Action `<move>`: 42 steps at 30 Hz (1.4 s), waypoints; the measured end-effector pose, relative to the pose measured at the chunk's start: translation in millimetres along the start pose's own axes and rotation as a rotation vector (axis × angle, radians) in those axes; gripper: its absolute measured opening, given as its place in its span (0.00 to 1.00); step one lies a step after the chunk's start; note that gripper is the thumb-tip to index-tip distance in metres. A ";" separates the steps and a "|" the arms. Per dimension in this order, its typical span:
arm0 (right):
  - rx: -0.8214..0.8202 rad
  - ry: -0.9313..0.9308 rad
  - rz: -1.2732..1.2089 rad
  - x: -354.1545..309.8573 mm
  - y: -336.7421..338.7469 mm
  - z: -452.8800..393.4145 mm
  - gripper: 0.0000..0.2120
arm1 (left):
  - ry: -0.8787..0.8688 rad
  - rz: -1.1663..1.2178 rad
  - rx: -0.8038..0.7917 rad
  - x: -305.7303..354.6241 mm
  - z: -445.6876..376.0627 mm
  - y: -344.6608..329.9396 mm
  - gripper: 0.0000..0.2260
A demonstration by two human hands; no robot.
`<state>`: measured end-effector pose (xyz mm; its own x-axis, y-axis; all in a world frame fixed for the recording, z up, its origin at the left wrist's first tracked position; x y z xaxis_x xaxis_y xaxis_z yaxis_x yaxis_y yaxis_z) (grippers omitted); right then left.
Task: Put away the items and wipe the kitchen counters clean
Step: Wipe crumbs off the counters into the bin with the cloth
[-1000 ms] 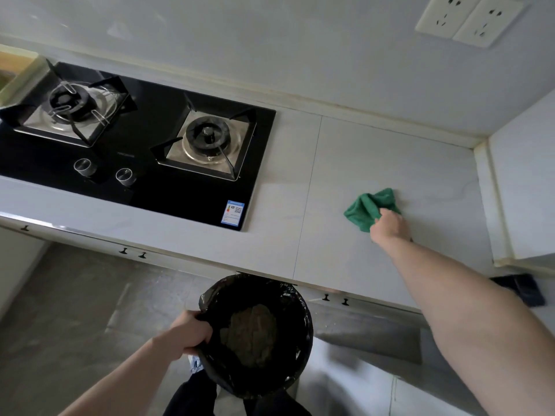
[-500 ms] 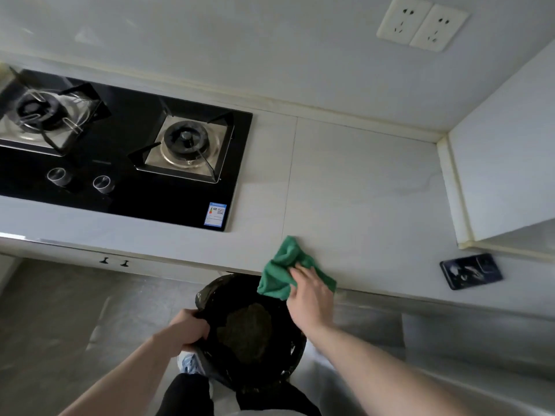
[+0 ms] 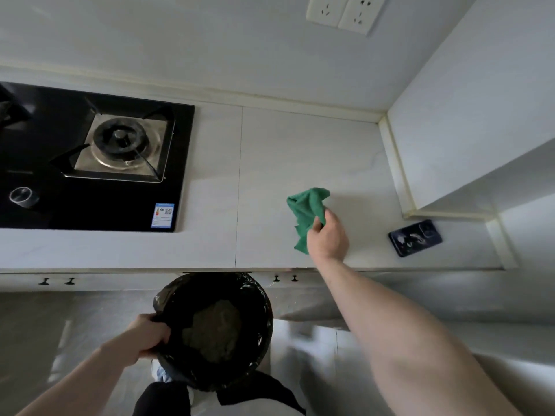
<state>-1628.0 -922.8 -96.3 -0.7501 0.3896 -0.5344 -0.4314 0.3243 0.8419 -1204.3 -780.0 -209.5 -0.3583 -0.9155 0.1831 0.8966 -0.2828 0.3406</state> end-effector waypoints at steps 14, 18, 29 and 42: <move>-0.210 -0.184 0.361 80.9 -19.1 7.4 0.19 | -0.014 0.016 -0.019 2.6 -1.2 -11.8 0.09; -0.256 0.093 0.310 22.5 -55.4 69.8 0.20 | -0.017 0.000 -0.020 3.8 0.1 -5.2 0.11; -0.621 0.671 -0.137 -126.0 -98.8 132.4 0.16 | 0.019 0.019 -0.033 -10.1 11.9 23.3 0.18; -0.471 0.629 0.254 -112.8 -114.6 78.7 0.12 | 0.065 0.215 0.024 -47.4 13.9 48.5 0.14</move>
<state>-1454.4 -936.1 -138.5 -0.9334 -0.1986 -0.2990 -0.2704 -0.1587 0.9496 -1147.4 -746.4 -188.8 -0.1417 -0.9706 0.1946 0.9438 -0.0732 0.3222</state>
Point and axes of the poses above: each hand's wrist, its own z-axis away from the middle knuckle, its own y-axis out of the back of the hand, x = y × z, the point moved 7 cm from there along -z, towards the middle knuckle, and after that the axes turned 5 degrees about y, right-handed, at the moved point
